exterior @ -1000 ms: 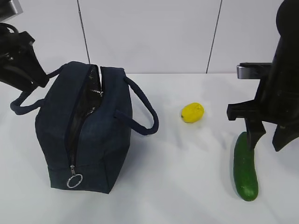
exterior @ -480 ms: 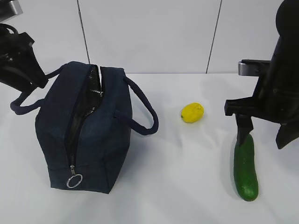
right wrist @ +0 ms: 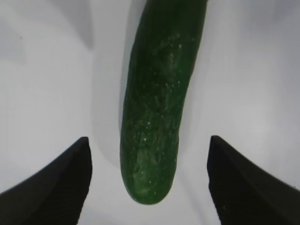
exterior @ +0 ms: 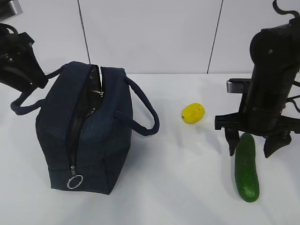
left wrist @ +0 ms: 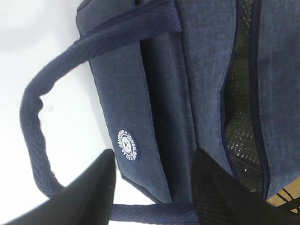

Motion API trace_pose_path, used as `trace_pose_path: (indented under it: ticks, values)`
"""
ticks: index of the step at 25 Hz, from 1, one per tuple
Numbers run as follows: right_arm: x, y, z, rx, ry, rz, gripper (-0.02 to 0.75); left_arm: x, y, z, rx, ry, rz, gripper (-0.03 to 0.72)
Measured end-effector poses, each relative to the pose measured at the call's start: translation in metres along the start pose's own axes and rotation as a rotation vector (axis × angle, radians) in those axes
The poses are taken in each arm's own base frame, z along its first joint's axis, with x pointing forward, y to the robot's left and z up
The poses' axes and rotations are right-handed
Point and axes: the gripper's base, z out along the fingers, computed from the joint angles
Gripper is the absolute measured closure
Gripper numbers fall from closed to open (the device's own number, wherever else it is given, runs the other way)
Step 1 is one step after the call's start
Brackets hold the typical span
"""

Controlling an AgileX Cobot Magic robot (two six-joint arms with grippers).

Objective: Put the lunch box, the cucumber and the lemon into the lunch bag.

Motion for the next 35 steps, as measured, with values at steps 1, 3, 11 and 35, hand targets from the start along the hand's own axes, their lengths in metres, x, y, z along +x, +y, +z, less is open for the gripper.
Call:
trace_pose_path:
  ticks: [1, 3, 11, 35]
  values:
    - [-0.002, 0.001, 0.003, -0.002, -0.007, -0.002, 0.183, 0.000, 0.000, 0.000, 0.000, 0.000, 0.000, 0.313]
    - [-0.005, 0.002, 0.012, 0.009, -0.004, -0.009, 0.184, 0.000, 0.000, 0.000, 0.000, 0.000, 0.000, 0.313]
    - [-0.012, 0.004, 0.041, 0.069, 0.018, -0.001, 0.184, 0.000, 0.000, 0.000, 0.000, 0.000, 0.000, 0.313]
    - [-0.018, 0.010, 0.063, 0.049, 0.016, 0.013, 0.384, 0.000, 0.000, 0.000, 0.000, 0.000, 0.000, 0.322]
